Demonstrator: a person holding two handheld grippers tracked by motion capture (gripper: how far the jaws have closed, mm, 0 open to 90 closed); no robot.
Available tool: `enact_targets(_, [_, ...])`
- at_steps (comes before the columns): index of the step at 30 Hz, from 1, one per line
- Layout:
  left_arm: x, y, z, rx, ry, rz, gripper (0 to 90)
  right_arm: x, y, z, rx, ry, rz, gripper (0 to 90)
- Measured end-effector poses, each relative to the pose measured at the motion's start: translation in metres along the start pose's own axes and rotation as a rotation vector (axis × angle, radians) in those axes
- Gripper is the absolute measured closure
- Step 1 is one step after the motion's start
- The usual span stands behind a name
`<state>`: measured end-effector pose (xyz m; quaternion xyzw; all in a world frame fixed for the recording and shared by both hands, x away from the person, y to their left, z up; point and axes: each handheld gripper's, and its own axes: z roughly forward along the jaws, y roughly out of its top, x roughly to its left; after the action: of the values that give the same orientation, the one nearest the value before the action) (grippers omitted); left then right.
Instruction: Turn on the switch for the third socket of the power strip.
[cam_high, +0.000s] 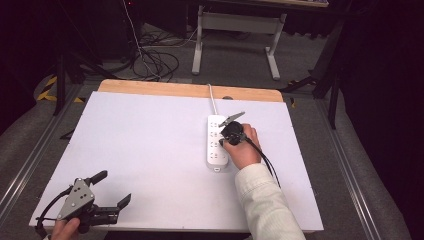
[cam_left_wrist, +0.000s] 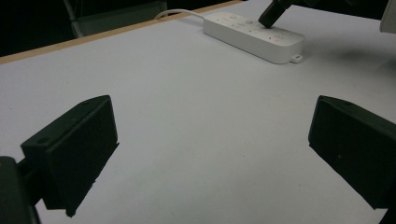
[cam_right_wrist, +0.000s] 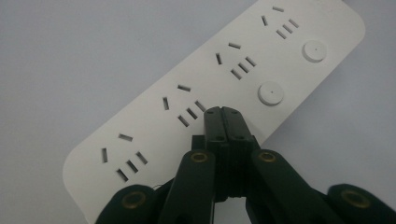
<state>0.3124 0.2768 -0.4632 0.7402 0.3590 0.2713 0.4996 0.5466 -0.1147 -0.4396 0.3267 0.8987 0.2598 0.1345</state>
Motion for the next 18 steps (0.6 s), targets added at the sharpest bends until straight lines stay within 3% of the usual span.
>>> enact_targets(18, [-0.0004,0.0002,0.0,0.001,-0.001,0.007,1.8,0.0011,0.0002,0.0016,0.01,-0.006,0.018,90.0])
